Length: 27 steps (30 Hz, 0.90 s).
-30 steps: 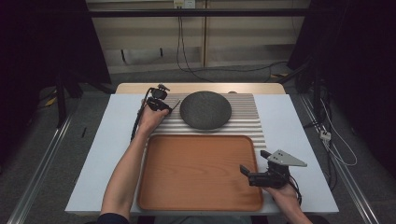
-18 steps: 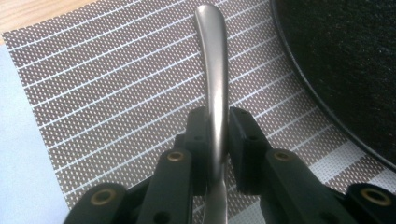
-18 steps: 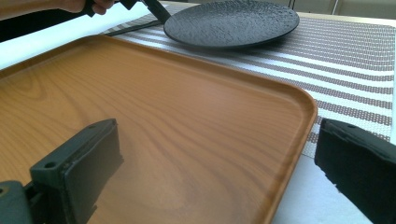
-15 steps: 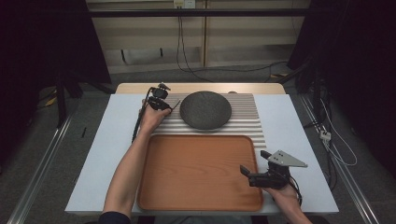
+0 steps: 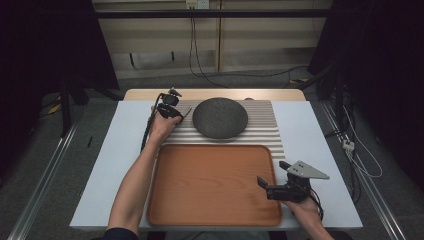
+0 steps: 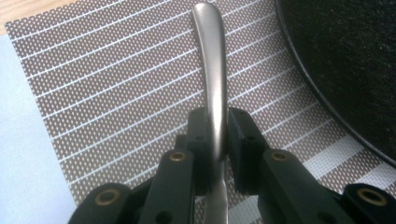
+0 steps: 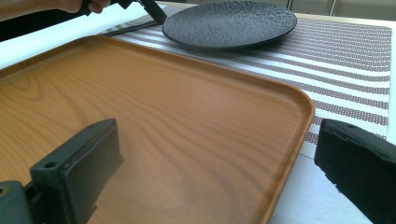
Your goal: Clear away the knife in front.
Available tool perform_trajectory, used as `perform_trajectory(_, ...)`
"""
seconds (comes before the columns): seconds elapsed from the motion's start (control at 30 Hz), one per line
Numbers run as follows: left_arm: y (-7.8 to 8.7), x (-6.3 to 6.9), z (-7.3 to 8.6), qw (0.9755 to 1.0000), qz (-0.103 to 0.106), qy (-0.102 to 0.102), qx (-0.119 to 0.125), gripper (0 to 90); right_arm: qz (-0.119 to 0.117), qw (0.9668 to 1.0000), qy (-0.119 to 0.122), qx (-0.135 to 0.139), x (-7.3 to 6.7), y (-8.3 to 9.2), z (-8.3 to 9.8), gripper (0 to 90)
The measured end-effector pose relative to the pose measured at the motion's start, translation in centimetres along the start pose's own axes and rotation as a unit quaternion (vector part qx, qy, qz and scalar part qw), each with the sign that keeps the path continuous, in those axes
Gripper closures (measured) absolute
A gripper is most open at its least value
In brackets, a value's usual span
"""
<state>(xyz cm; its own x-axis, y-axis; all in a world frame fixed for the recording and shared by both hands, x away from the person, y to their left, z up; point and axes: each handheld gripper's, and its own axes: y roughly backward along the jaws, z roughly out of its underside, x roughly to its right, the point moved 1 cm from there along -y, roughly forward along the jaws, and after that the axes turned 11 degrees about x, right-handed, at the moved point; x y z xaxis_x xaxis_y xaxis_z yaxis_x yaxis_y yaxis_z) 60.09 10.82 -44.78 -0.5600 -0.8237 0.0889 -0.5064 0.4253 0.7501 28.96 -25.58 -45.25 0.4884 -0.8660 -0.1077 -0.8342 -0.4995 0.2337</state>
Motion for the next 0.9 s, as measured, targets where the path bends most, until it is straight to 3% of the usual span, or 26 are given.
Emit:
perform_trajectory(0.43, 0.9, 1.0, 0.0, 0.9998, 0.015, -0.012, 0.003, 80.2, 0.003, 1.0, 0.0, -0.001, 0.0, 0.0, 0.0, 0.2)
perform_trajectory(0.57, 1.6, 1.1, -0.1, 0.9997, 0.015, -0.021, 0.004, 80.2, 0.004, 1.0, 0.001, -0.001, 0.0, 0.0, 0.0, 0.2)
perform_trajectory(0.8, 3.0, 0.8, 0.4, 0.9996, 0.017, -0.012, 0.019, 80.2, 0.003, 1.0, 0.003, -0.002, -0.1, 0.1, 0.0, 0.2)
perform_trajectory(0.9, 3.9, 1.0, 0.6, 0.9994, 0.017, -0.019, 0.024, 80.2, 0.002, 1.0, 0.003, -0.002, -0.1, 0.1, 0.0, 0.2)
